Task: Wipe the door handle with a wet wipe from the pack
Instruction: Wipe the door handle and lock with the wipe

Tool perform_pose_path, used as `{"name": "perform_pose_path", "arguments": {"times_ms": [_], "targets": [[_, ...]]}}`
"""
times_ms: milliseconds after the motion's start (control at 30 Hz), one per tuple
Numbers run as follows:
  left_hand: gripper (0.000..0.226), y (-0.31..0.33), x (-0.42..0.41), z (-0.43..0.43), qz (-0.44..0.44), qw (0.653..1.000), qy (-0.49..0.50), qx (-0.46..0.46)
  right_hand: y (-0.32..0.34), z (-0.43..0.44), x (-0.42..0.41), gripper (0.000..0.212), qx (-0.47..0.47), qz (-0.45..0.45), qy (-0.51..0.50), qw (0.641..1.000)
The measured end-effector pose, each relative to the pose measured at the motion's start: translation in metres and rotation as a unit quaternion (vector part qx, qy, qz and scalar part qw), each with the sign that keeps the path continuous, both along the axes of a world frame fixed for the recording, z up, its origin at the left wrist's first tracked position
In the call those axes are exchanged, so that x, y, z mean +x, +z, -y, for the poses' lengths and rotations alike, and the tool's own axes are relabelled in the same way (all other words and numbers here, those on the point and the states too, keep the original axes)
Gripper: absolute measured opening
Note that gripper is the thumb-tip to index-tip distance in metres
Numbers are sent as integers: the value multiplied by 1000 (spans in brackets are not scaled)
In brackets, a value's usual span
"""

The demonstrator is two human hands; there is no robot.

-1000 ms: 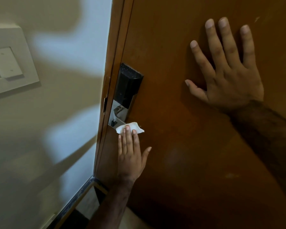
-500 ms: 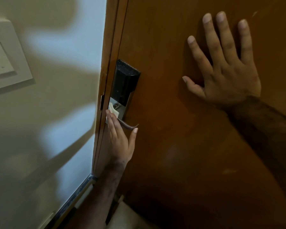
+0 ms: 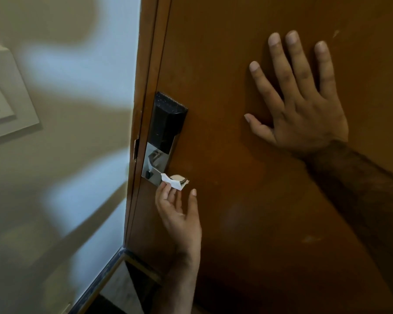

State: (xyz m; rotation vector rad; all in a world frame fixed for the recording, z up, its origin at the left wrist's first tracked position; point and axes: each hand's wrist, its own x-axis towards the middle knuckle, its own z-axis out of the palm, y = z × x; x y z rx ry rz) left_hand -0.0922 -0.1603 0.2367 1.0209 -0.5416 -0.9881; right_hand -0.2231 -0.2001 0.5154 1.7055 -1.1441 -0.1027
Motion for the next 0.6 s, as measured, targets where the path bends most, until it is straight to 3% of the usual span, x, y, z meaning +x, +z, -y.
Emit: {"name": "perform_pose_path", "arguments": {"times_ms": [67, 200, 333, 500, 600], "targets": [[53, 13, 6, 10, -118, 991, 11, 64, 0, 1, 0, 81, -2, -2, -4, 1000], [38, 17, 18, 18, -175, 978, -23, 112, 0, 1, 0, 82, -3, -12, -11, 1000], [19, 22, 29, 4, -186, 973, -70, 121, 0, 0, 0, 81, -3, -14, -16, 1000], [23, 39, 56, -26, -200, 957, -151, 148, 3, -3, 2, 82, 29, 7, -29, 999], [21, 58, 82, -30, -167, 953, -214, 135, -8, -14, 15, 81, 49, 72, -49, 995]]}}
